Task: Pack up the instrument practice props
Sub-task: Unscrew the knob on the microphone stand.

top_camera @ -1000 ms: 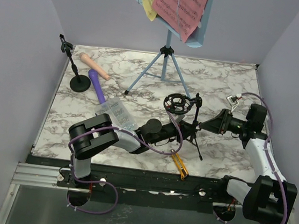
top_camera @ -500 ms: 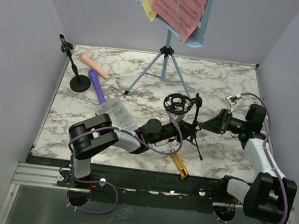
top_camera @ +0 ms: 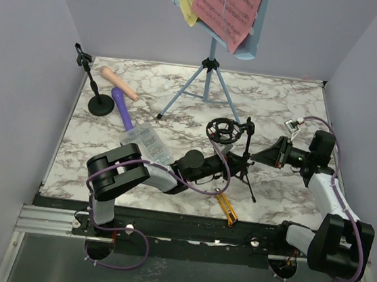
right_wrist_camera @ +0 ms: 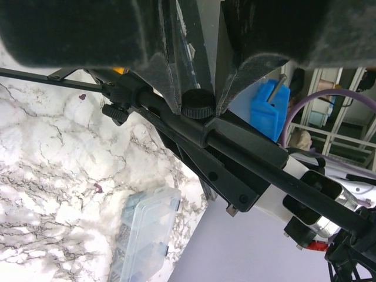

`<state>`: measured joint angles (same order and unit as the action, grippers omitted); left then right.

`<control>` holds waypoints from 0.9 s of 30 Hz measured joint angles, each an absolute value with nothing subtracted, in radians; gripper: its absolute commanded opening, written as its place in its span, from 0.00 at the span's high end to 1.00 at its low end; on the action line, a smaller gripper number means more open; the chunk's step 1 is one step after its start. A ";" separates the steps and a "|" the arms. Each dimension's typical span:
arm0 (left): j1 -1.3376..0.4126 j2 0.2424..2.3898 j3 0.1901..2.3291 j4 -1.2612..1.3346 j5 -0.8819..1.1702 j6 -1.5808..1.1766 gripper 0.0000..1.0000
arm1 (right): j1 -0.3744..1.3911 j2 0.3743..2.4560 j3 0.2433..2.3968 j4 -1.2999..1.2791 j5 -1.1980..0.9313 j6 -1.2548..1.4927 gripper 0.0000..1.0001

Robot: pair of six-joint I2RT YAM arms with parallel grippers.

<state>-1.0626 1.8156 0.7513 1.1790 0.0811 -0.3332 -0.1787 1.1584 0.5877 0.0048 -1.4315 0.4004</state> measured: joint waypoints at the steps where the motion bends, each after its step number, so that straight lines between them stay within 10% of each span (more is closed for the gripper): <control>1: -1.063 1.816 0.751 1.179 0.081 -0.334 1.00 | -0.179 1.158 0.588 0.005 -1.431 0.392 0.88; 15: -1.068 1.816 0.750 1.192 0.085 -0.344 1.00 | -0.182 1.100 0.640 -0.221 -1.453 -0.020 0.95; 27: -1.063 1.816 0.750 1.186 0.097 -0.387 1.00 | -0.136 1.188 0.886 -0.894 -1.369 -1.076 0.88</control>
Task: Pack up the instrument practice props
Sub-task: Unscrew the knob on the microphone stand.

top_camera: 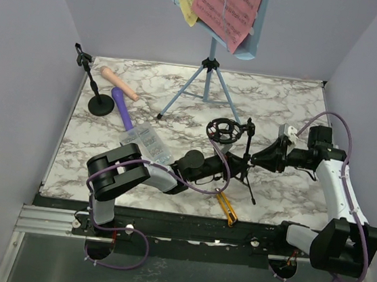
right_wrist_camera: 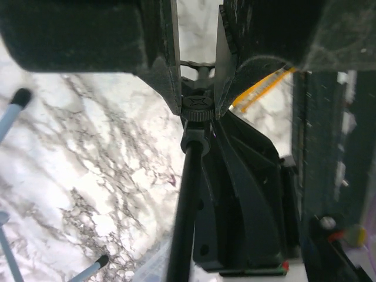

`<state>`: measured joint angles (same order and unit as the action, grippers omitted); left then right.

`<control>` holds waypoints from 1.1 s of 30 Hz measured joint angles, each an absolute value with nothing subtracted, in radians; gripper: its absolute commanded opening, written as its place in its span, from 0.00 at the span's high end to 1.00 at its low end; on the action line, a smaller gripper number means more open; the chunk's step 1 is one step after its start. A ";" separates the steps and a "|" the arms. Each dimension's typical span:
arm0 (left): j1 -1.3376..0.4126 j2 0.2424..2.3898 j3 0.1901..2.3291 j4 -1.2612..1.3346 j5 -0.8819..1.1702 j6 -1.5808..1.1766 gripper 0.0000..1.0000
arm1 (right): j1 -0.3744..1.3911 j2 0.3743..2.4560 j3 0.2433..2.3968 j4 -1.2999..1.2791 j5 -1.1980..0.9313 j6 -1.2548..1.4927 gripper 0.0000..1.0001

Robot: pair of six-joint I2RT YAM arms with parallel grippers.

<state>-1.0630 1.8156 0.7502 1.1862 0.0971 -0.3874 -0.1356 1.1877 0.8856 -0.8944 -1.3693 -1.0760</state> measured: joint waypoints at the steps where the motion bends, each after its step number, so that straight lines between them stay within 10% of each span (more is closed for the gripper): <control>1: -1.063 1.816 0.750 1.181 0.099 -0.389 1.00 | -0.131 1.183 0.888 -0.919 -1.351 -1.148 0.87; 10: -1.065 1.816 0.757 1.176 0.121 -0.412 1.00 | -0.102 1.063 0.891 -1.000 -1.215 -1.529 0.74; 19: -1.065 1.816 0.757 1.180 0.128 -0.435 1.00 | -0.105 1.005 0.891 -0.990 -1.205 -1.468 0.07; 33: -1.065 1.795 0.738 1.183 0.128 -0.434 1.00 | -0.105 1.051 0.974 -0.740 -1.214 -0.417 0.07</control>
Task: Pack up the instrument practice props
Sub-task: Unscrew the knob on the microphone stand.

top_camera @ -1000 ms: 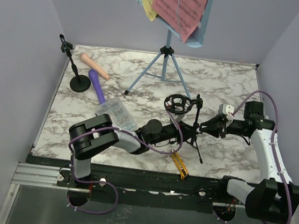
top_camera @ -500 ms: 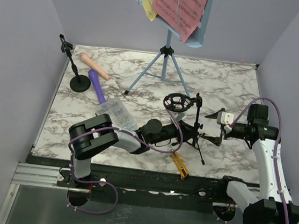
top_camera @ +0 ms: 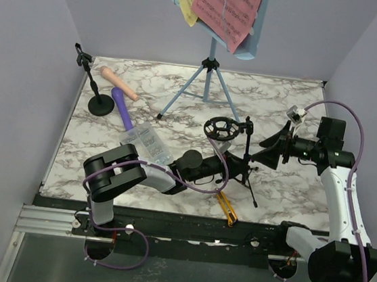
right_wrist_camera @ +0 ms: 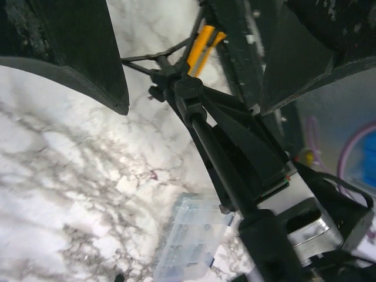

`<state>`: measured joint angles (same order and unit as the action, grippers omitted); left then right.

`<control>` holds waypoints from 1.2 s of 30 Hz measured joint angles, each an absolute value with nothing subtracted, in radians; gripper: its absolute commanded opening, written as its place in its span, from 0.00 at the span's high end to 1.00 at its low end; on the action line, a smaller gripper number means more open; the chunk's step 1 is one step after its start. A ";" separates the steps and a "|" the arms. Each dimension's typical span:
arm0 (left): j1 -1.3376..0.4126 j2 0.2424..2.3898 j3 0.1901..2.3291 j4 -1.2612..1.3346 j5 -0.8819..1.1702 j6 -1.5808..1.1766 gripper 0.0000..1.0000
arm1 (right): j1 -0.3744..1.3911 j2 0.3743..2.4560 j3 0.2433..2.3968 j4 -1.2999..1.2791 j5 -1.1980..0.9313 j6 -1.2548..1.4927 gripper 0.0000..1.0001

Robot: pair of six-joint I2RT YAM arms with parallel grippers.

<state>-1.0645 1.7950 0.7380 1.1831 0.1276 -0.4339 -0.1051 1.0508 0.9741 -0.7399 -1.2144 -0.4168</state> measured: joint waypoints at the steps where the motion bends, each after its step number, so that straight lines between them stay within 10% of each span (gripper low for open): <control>1: -1.065 1.791 0.738 1.184 0.127 -0.434 1.00 | -0.105 1.065 0.974 -0.732 -1.214 -0.356 0.08; 36: -1.065 1.739 0.723 1.202 0.070 -0.416 1.00 | -0.106 1.127 0.788 -0.398 -1.370 0.194 0.86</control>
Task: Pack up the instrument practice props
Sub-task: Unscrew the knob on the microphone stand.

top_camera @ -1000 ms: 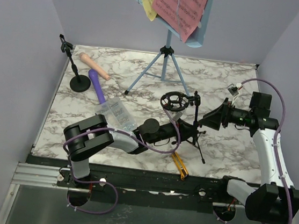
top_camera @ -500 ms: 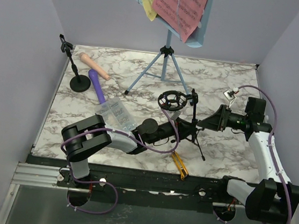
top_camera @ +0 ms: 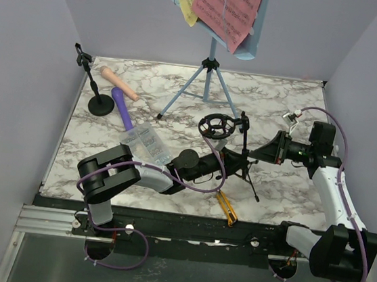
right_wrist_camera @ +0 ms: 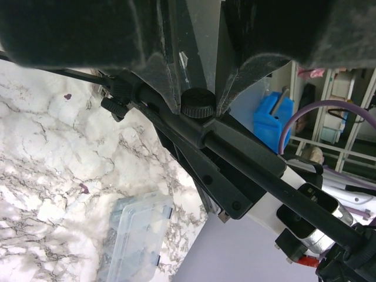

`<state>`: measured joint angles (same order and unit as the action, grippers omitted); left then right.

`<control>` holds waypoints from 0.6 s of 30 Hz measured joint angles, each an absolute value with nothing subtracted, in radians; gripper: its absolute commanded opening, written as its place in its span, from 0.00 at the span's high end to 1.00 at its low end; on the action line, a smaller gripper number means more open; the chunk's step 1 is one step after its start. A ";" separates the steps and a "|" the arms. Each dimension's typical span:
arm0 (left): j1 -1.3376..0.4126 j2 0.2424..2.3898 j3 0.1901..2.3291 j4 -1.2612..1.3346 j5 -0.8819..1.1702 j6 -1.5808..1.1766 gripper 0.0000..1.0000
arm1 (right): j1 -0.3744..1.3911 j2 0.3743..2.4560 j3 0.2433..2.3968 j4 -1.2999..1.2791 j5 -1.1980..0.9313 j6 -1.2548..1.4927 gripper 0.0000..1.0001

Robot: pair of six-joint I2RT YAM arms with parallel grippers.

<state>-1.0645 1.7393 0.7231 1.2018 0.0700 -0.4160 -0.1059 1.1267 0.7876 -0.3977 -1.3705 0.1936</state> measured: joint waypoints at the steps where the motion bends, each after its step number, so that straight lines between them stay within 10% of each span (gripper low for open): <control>1: -1.065 1.739 0.723 1.203 0.070 -0.416 1.00 | -0.106 1.126 0.788 -0.396 -1.373 0.189 0.87; 18: -1.067 1.740 0.723 1.240 0.064 -0.418 1.00 | -0.078 1.158 0.938 -0.670 -1.350 -0.256 1.00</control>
<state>-1.0668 1.7397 0.7235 1.2396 0.0643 -0.4179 -0.0780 1.1576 0.9382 -0.6697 -1.3502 -0.2562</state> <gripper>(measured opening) 0.220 0.258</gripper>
